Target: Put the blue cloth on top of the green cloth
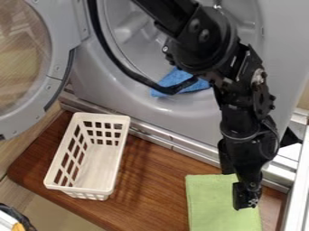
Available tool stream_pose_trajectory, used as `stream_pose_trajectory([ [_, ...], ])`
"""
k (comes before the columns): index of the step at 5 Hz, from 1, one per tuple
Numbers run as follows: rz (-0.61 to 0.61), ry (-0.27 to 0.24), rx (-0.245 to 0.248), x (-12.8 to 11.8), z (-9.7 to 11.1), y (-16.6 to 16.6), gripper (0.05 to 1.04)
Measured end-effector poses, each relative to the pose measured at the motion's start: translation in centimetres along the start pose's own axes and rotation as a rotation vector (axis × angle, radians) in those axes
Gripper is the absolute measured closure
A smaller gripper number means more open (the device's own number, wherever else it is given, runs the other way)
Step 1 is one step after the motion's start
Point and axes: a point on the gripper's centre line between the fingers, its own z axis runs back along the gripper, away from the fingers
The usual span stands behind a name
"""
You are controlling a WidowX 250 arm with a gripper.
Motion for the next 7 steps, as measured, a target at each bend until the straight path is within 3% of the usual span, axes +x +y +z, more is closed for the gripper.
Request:
stream_pose_trajectory([
  [1,0.008,0.022,-0.014,-0.4,-0.6,-0.2,0.084],
  [3,0.063,0.004,0.068,-1.8,3.2,0.5,0.084],
  [4,0.115,-0.022,0.058,-2.9,3.8,1.1,0.084],
  [6,0.233,-0.074,0.121,-4.7,7.0,5.0,0.084],
  [7,0.258,-0.125,0.188,-4.5,9.4,8.2,0.084],
])
